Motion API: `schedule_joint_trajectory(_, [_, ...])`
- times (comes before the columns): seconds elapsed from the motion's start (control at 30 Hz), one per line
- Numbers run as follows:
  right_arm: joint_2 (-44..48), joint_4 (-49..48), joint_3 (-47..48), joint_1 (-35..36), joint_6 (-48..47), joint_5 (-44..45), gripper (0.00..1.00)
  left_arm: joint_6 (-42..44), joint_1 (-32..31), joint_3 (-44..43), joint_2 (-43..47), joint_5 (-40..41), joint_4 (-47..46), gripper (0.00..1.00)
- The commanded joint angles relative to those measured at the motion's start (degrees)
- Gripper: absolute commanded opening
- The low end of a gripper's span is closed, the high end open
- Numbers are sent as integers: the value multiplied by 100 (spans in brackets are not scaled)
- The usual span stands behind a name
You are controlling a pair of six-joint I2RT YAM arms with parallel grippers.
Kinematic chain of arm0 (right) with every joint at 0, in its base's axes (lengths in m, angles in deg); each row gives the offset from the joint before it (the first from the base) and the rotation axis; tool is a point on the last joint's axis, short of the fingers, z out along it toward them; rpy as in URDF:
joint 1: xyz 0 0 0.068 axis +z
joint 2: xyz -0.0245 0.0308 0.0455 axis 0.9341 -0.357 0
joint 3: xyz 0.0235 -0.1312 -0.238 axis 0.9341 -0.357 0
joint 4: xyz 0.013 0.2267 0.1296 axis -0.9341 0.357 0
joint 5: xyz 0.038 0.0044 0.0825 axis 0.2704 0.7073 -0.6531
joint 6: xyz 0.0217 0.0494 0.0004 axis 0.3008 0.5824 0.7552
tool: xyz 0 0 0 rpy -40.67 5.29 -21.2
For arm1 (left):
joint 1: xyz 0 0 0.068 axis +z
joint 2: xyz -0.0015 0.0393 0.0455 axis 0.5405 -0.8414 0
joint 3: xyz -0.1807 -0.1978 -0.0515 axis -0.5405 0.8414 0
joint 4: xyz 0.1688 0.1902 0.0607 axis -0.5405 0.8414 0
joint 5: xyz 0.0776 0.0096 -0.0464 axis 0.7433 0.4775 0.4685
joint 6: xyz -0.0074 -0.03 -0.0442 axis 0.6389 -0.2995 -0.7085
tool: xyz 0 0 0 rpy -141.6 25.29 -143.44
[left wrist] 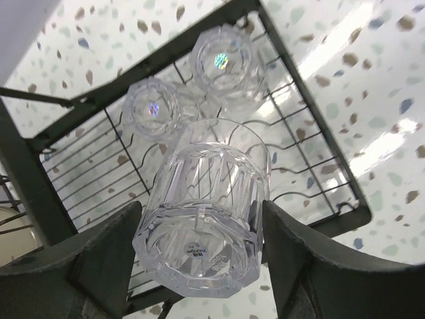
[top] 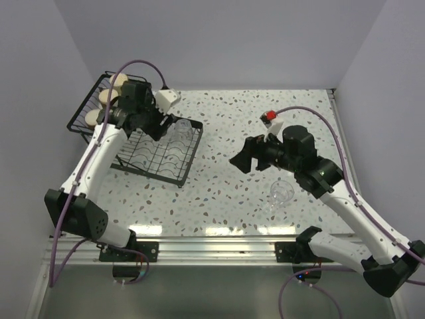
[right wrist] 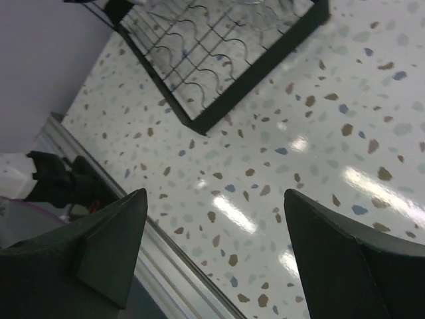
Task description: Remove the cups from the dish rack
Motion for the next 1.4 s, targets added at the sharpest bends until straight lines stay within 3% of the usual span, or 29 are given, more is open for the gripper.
schedule_joint_trajectory(0.0, [-143,-1865,220,-11,385,-1463,88,-585,18,-446,594,-952,-221,0])
schedule_joint_trajectory(0.17, [-625,-3600,316,-11,1508,-2425,87,-1411,62,-236,1499,-2620,-1362,0])
schedule_joint_trajectory(0.37, [-1013,-4796,282,-2,2266,-2329,80,-2273,88,19,1790,-4353,-2031,0])
schedule_joint_trajectory(0.47, [-1197,-5078,281,6,2521,-2381,72,-2511,88,168,1852,-4636,-2278,0])
schedule_joint_trajectory(0.6, [-1277,-5586,150,7,2777,-2426,69,-2625,97,177,1834,-4751,-2348,0])
schedule_joint_trajectory(0.97, [-1637,-5764,203,138,3084,-2277,56,-2713,115,335,1922,-5314,-2489,0])
schedule_joint_trajectory(1.07, [-1655,-5808,238,156,3129,-2311,31,-2678,115,432,1931,-5253,-2489,0])
schedule_joint_trajectory(1.1, [-1637,-5800,255,156,3146,-2320,14,-2669,115,519,1922,-5235,-2498,0])
schedule_joint_trajectory(1.13, [-1646,-5773,281,165,3164,-2347,6,-2652,115,572,1922,-5226,-2489,0])
schedule_joint_trajectory(1.17, [-1637,-5721,308,173,3155,-2364,0,-2617,115,642,1922,-5200,-2515,0])
schedule_joint_trajectory(1.23, [-1559,-5458,334,174,3033,-2364,0,-2564,115,862,1931,-5182,-2585,0])
schedule_joint_trajectory(1.27, [-1515,-5309,343,182,2936,-2338,0,-2399,115,933,1922,-5069,-2577,2])
schedule_joint_trajectory(1.3, [-1471,-4811,343,174,2813,-2268,0,-2310,115,1029,1931,-4972,-2525,31])
schedule_joint_trajectory(1.37, [-1251,-3915,492,173,2129,-1753,0,-2056,115,1074,1913,-4587,-2428,61])
